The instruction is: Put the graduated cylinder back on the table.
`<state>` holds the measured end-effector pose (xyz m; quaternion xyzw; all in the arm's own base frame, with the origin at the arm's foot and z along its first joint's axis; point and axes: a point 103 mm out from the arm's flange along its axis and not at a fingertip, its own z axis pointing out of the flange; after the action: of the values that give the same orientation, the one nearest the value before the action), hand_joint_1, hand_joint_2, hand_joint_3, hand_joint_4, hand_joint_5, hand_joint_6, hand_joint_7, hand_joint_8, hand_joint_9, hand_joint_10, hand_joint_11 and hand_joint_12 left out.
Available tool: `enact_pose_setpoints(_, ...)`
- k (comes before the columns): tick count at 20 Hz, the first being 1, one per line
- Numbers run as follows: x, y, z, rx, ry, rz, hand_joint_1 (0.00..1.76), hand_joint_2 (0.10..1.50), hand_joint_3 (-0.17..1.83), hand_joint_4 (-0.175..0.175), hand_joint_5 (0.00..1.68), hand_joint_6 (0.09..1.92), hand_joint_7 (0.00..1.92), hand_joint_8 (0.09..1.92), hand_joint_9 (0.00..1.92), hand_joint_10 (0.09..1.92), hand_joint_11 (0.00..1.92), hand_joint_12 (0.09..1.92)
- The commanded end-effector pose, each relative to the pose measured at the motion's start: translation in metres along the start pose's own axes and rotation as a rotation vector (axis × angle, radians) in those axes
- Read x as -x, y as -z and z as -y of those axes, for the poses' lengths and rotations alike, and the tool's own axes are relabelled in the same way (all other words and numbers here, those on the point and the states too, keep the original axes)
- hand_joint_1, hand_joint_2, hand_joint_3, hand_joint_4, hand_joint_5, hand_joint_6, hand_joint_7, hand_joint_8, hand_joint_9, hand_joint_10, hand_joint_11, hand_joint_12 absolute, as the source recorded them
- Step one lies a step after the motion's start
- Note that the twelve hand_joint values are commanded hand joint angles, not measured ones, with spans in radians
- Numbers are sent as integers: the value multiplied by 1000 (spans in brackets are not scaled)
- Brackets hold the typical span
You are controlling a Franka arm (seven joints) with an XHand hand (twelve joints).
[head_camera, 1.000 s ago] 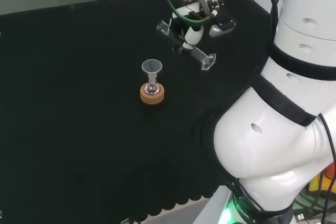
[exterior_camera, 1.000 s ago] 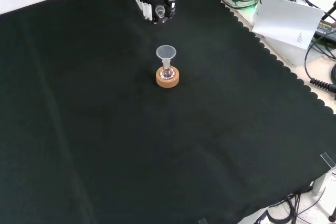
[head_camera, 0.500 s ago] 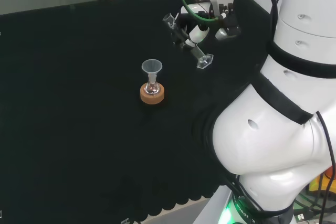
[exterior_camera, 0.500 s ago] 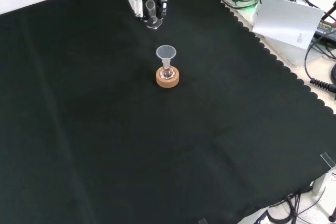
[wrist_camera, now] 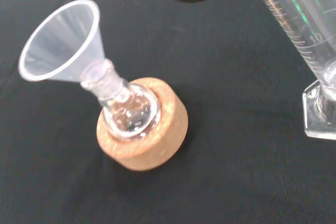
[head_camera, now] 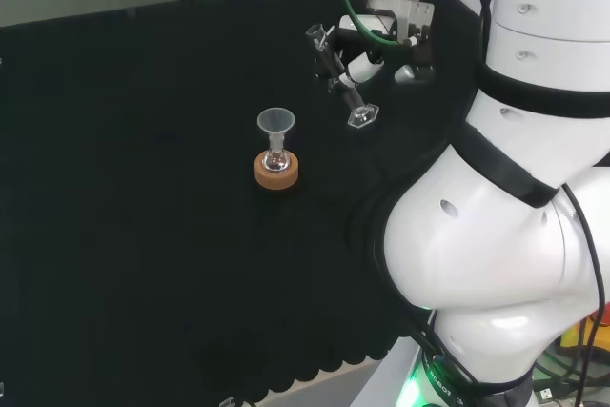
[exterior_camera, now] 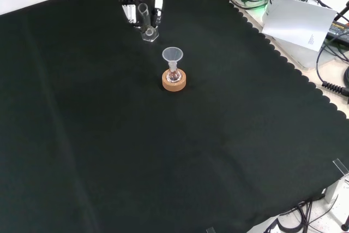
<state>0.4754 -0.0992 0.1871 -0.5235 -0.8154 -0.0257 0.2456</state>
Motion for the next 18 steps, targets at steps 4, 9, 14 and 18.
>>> enact_pose_setpoints(4,35,-18,-30,156,51,-52,1361,1143,-3,-156,987,725,920,1147,1465,87,1230,661)
enact_pose_setpoints(9,44,-32,-44,192,63,-92,1360,1144,-3,-156,987,726,918,1149,1461,87,1230,663)
enact_pose_setpoints(14,52,-45,-53,220,67,-141,1360,1145,-2,-156,986,726,916,1152,1459,87,1229,664)
enact_pose_setpoints(18,57,-49,-55,265,70,-172,1359,1146,-2,-157,984,727,913,1156,1458,87,1225,664)
